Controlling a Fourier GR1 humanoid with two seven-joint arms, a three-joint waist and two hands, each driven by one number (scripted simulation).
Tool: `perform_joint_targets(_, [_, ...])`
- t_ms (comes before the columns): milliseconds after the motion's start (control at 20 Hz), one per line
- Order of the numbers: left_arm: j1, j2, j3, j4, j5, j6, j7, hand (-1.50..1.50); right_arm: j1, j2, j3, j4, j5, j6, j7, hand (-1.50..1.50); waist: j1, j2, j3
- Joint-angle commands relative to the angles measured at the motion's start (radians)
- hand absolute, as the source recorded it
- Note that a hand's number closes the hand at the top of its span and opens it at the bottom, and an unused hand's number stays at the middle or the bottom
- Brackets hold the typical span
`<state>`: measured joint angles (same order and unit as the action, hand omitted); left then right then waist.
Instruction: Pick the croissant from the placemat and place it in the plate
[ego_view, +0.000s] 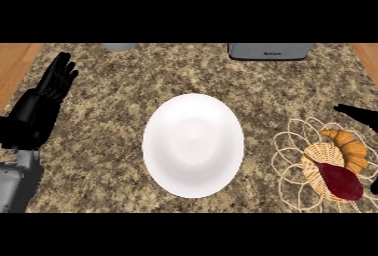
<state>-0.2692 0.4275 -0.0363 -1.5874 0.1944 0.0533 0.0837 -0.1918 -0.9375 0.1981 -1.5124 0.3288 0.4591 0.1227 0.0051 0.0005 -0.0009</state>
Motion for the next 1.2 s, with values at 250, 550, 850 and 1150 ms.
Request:
perform_joint_targets(250, [0.001, -0.049, 0.014, -0.035, -0.048, -0.007, 0.026, 0.00, -0.007, 0.088, 0.004, 0.068, 0.207, -0.002, 0.062, -1.50, -0.003, -0.001, 0.001])
perform_joint_targets(550, [0.059, -0.062, 0.055, -0.037, -0.065, -0.047, -0.010, 0.00, -0.041, 0.148, -0.020, 0.172, 0.297, 0.034, 0.030, -1.50, -0.002, -0.001, 0.001])
perform_joint_targets(850, [-0.051, -0.116, 0.043, 0.067, -0.108, -0.031, -0.002, 0.00, -0.037, 0.185, -0.024, 0.366, 0.392, -0.063, -0.131, -1.50, -0.007, 0.001, 0.001])
perform_joint_targets(1150, [0.009, -0.112, 0.064, -0.082, -0.112, -0.049, 0.083, 0.00, -0.178, 0.226, -0.055, 0.515, 0.462, 0.007, -0.165, -1.50, 0.002, 0.000, 0.001])
